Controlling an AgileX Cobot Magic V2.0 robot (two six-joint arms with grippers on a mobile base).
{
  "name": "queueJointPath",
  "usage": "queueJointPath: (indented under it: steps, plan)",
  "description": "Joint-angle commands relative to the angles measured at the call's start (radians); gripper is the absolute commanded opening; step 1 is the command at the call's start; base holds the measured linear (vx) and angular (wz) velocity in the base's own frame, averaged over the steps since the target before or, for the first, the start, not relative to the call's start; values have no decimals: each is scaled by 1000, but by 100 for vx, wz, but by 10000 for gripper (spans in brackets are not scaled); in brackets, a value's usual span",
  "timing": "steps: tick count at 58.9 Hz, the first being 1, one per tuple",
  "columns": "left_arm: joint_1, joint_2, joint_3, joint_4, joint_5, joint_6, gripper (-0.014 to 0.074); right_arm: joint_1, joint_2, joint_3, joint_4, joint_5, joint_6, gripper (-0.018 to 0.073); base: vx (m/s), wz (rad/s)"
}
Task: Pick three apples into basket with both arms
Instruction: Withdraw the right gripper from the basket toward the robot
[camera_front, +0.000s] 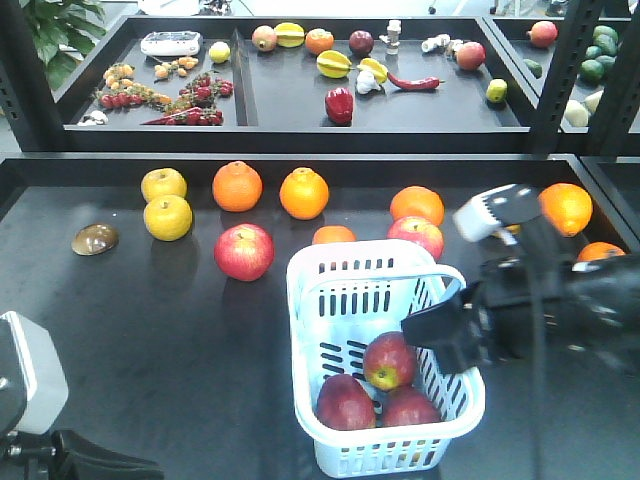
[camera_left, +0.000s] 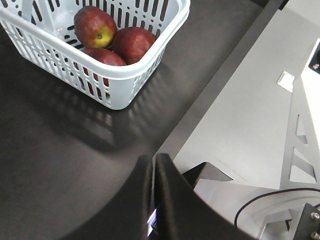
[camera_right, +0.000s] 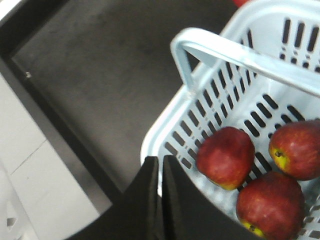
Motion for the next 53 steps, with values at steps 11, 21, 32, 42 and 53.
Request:
queueJointPath:
  steps: [11, 21, 32, 42, 53]
  plan:
    - [-5, -7, -27, -42, -42, -9, -6, -4, -287, 89, -64, -40, -20, -6, 0, 0]
    - [-5, -7, -27, -42, -42, -9, -6, -4, -438, 294, -78, -170, -7, -6, 0, 0]
    - [-5, -7, -27, -42, -42, -9, -6, -4, -556, 404, -79, -246, 54, -6, 0, 0]
    - [-5, -7, -27, -42, -42, -9, -6, -4, -588, 404, -86, -225, 58, -6, 0, 0]
    - [-5, -7, -27, -42, -42, -9, -6, -4, -588, 404, -86, -225, 58, -6, 0, 0]
